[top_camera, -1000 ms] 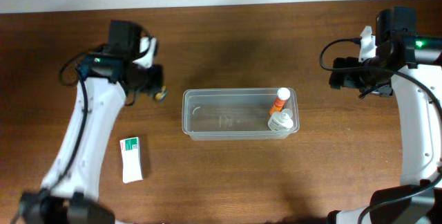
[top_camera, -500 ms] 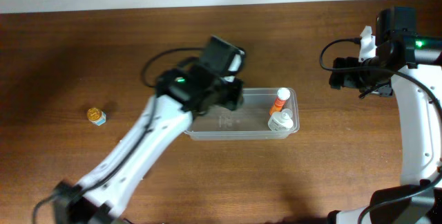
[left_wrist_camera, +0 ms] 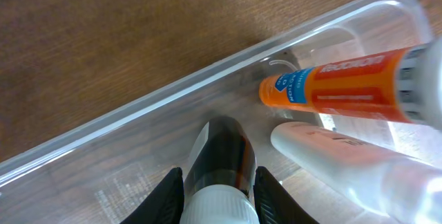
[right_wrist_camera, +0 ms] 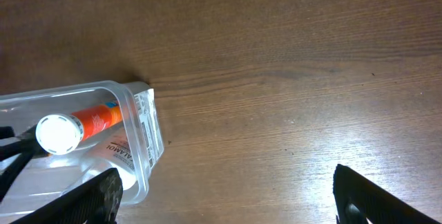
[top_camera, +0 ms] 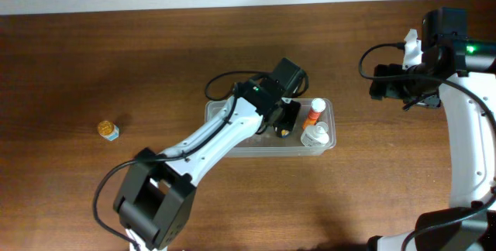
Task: Pack container
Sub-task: 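Carry the dark bottle into the container with the left gripper, release, then move the left gripper to the Tiger Balm jar and grasp it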
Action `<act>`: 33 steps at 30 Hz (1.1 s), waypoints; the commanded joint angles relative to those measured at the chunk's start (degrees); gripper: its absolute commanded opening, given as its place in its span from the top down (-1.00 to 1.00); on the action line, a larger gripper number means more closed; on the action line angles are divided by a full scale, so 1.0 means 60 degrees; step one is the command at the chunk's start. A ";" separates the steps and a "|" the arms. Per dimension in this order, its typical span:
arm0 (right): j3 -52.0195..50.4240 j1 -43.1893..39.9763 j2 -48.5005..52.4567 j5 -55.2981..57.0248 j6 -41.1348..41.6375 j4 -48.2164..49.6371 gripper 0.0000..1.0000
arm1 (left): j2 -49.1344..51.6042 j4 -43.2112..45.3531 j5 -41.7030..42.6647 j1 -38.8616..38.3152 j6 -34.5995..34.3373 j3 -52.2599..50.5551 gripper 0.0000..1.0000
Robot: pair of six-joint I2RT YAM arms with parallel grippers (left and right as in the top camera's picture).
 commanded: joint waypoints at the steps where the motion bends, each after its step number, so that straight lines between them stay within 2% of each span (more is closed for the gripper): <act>1: -0.0033 -0.0025 0.0015 -0.0055 0.0062 -0.0007 -0.79 | -0.0004 0.0091 -0.0066 -0.0011 -0.0120 0.0026 0.33; 3: -0.0033 -0.0025 0.0015 -0.0055 0.0062 -0.0007 -0.79 | -0.0004 0.0084 -0.0066 -0.0011 -0.0120 0.0029 -0.01; 6: -0.0033 -0.0025 0.0015 -0.0051 0.0062 -0.0015 -0.79 | -0.0033 0.0051 -0.0066 0.0000 -0.0117 0.0062 -0.39; 11: -0.0033 -0.0025 0.0015 -0.0051 0.0033 -0.0040 -0.79 | -0.0652 -0.0648 -0.0197 0.0091 0.0357 0.0637 -0.55; 15: -0.0033 -0.0029 0.0015 -0.0051 0.0033 -0.0036 -0.80 | -0.1759 -0.1807 -0.1526 0.0466 0.0357 0.1362 -0.74; 16: -0.0033 -0.0029 0.0015 -0.0051 0.0029 -0.0036 -0.80 | -0.2076 -0.2040 -0.1945 0.0619 0.0353 0.1468 -0.89; 17: -0.0033 -0.0029 0.0015 -0.0051 0.0033 -0.0036 -0.80 | -0.2441 -0.2255 -0.2382 0.0845 0.0353 0.1530 -0.96; 21: -0.0033 -0.0029 0.0015 -0.0051 0.0029 -0.0036 -0.80 | -0.3570 -0.2951 -0.3282 0.2175 0.0350 0.1534 -0.98; 25: -0.0033 -0.0025 0.0015 -0.0051 0.0029 -0.0036 -0.80 | -0.3909 -0.3668 -0.3293 0.4473 0.0346 0.1530 -0.98; 29: -0.0033 -0.0025 0.0015 -0.0051 0.0033 -0.0036 -0.80 | -0.3541 -0.3931 -0.2488 0.6743 0.0350 0.1359 -0.99; 33: -0.0033 -0.0025 0.0015 -0.0051 0.0029 -0.0040 -0.79 | -0.2834 -0.3927 -0.1683 0.8378 0.0342 0.1009 -0.99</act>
